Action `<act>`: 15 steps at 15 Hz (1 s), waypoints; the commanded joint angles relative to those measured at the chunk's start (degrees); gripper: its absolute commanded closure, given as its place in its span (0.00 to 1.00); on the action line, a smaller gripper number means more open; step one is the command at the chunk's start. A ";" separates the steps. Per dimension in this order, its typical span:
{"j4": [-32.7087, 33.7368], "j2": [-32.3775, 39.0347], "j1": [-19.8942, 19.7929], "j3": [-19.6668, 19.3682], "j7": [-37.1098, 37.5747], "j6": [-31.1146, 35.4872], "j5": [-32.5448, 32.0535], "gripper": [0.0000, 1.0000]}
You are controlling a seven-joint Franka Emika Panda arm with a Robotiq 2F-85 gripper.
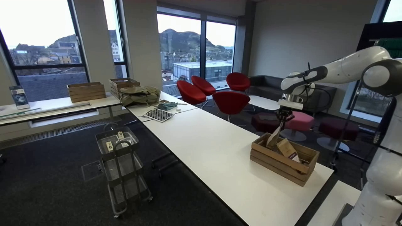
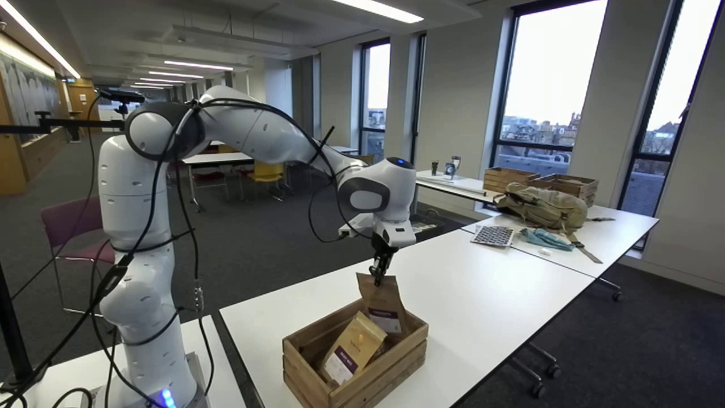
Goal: Pick up the paper bag from the box and put it on the table
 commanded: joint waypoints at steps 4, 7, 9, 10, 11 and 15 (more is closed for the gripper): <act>-3.70 -11.17 2.29 5.66 3.93 -2.66 -7.75 1.00; -3.47 -13.59 2.53 7.98 3.96 -4.43 -8.61 1.00; -3.38 -14.83 2.69 8.98 3.62 -5.24 -8.73 1.00; -3.39 -15.31 2.67 9.40 3.54 -5.62 -8.69 1.00; -3.53 -15.60 2.73 9.84 3.35 -6.10 -8.57 1.00; -4.56 -15.81 4.12 12.03 0.96 -8.51 -7.30 1.00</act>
